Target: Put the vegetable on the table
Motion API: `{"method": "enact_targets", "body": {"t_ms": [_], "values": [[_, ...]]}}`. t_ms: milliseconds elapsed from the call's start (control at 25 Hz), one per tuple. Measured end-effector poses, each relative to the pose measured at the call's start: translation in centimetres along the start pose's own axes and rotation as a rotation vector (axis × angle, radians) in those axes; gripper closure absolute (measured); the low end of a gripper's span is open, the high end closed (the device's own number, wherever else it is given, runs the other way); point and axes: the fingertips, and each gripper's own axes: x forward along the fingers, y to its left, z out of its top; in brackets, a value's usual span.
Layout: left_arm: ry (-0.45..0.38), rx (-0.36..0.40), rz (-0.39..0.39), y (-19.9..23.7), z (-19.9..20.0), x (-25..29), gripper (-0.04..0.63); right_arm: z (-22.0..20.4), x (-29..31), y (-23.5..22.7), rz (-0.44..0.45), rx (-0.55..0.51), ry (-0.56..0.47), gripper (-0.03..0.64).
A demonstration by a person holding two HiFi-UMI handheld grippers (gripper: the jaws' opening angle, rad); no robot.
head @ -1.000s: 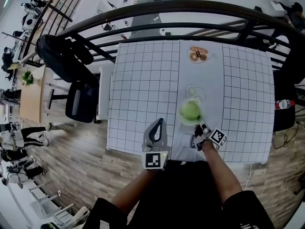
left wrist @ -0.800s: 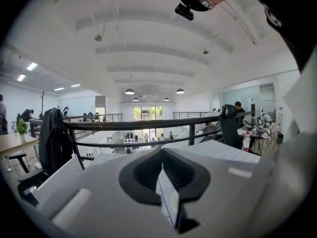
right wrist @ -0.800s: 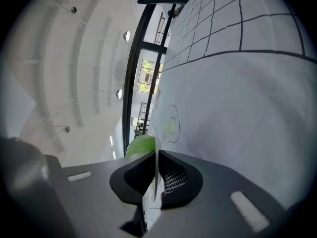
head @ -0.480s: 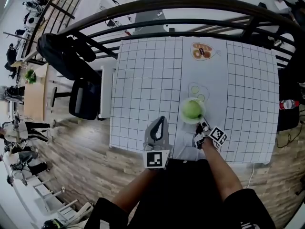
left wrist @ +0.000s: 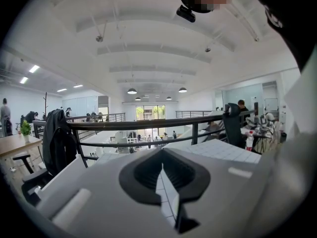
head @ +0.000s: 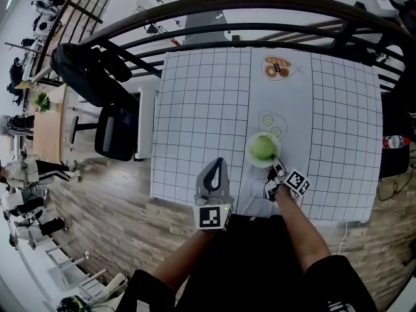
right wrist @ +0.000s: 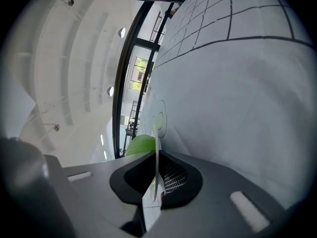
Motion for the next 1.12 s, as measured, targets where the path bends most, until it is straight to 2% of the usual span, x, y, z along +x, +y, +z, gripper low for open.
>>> {"method": "enact_targets", "body": {"t_ms": [360,680,960,1120], "values": [[-0.025,-0.003,0.035,0.9,-0.3,-1.5,0.586,-0.1,-0.1,-0.6,-0.048,-0.005,-0.027,0.609],[0.016,-0.026,0.064,0.8,-1.2,-2.3,0.586,-1.0,-0.1,-1.0,-0.108,0.071,-0.032,0.606],[-0.016,-0.028,0.053,0.5,-0.4,-2.5,0.586,-1.7,-0.4,-1.6,-0.152,0.143,-0.044,0.604],[-0.027,-0.041,0.070,1.2,-0.5,-2.9,0.586,-1.5,-1.0,-1.8,-0.179,0.152,-0.041,0.547]]}}
